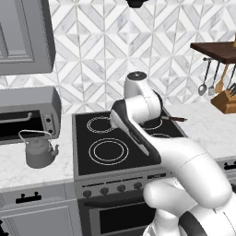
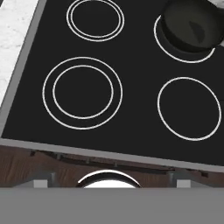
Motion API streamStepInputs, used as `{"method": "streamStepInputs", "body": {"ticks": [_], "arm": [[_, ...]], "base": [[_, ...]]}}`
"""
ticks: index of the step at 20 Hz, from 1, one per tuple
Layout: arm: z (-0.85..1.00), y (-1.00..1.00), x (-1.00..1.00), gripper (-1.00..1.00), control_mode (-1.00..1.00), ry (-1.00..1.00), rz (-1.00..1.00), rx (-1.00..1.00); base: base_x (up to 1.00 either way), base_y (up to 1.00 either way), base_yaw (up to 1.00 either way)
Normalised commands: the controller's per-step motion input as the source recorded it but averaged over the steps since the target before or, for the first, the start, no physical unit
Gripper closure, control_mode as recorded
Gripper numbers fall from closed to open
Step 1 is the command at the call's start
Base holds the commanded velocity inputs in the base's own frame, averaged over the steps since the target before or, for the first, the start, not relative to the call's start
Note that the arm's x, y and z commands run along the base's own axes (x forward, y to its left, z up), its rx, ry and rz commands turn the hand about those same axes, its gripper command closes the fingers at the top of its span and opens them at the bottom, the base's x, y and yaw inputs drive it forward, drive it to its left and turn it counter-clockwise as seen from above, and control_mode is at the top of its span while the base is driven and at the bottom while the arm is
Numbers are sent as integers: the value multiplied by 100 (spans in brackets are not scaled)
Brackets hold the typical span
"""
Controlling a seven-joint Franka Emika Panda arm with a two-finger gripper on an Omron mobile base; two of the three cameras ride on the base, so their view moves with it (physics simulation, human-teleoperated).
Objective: Pick the kettle from the counter and place it on a stove burner. Then turn the burner on.
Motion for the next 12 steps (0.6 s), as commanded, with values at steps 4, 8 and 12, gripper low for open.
{"method": "streamStepInputs", "body": {"ticks": [4, 8, 12], "arm": [[-2, 61, 0, -100, -100, -6, 19, 1], [-9, 53, 0, -100, -100, -11, 26, 10], [-25, 49, 0, -100, -100, -12, 31, 17]], "base": [[0, 0, 0], [0, 0, 0], [0, 0, 0]]}}
